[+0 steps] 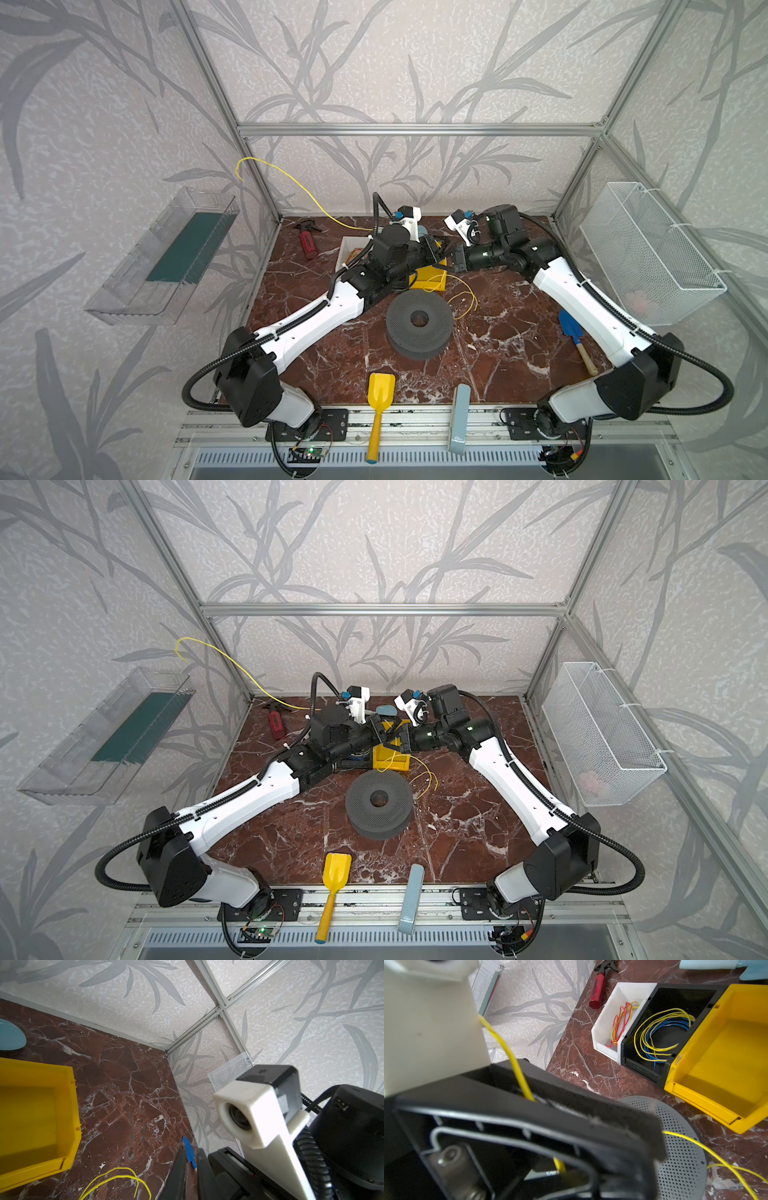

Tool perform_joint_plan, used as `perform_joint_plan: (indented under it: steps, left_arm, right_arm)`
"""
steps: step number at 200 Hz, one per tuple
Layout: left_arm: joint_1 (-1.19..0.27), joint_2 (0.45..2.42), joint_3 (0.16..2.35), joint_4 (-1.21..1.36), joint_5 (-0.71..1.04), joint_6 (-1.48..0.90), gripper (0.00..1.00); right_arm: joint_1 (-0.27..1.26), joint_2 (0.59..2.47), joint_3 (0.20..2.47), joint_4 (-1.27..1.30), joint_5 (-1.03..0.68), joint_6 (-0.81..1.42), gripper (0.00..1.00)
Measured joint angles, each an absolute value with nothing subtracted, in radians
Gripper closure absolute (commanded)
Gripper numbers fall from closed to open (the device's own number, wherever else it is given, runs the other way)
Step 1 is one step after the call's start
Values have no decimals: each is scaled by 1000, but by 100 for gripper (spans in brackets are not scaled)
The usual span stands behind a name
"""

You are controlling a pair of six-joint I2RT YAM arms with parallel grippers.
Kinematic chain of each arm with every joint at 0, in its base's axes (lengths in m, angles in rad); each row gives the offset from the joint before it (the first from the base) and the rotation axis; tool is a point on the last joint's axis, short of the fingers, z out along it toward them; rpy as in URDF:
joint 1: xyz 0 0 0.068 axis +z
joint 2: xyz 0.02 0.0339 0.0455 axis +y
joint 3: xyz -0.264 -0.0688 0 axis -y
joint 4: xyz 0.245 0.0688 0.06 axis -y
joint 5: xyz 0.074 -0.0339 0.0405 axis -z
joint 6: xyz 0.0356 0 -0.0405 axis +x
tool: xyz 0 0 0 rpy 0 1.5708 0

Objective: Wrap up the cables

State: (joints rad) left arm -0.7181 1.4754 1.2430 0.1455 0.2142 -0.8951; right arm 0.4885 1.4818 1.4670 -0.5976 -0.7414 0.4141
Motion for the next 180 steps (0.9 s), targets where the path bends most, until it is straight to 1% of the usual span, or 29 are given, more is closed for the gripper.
perform_joint_plan:
  steps: [10, 16, 27, 32, 37, 54, 66, 77, 89, 105, 126, 166, 180]
  left_arm:
    - [-718, 1473, 1243, 145, 215, -892, 95]
    - [-718, 1470, 1243, 143, 215, -891, 100]
    - [-717, 1460, 1243, 135, 215, -888, 100]
    - [-715, 1456, 1243, 132, 216, -889, 100]
    - [-712, 1453, 1243, 131, 222, -889, 100]
    - [-700, 1444, 1243, 128, 234, -890, 100]
    - [-687, 1443, 1243, 123, 236, -891, 100]
    - [-677, 1443, 1243, 115, 238, -892, 100]
    - [-665, 1442, 1244, 105, 245, -894, 100]
    - [-643, 1438, 1247, 89, 264, -899, 100]
    - [-604, 1431, 1275, 59, 323, -904, 100]
    - [-530, 1421, 1382, 2, 472, -933, 100]
    - [-528, 1420, 1428, -15, 522, -946, 100]
  right_arm:
    - [491, 1483, 1467, -598, -738, 411, 100]
    - [493, 1483, 1467, -599, -737, 409, 100]
    - [498, 1483, 1470, -599, -738, 402, 100]
    - [500, 1483, 1473, -599, -738, 399, 97]
    - [503, 1483, 1476, -597, -738, 397, 92]
    - [509, 1481, 1480, -597, -743, 389, 66]
    - [511, 1478, 1480, -602, -743, 385, 50]
    - [512, 1477, 1492, -619, -742, 380, 40]
    - [512, 1477, 1520, -648, -738, 361, 34]
    - [501, 1472, 1573, -693, -732, 340, 31]
    - [438, 1430, 1607, -731, -736, 322, 30]
    - [171, 1282, 1566, -765, -760, 307, 32]
    - [98, 1256, 1548, -797, -733, 294, 32]
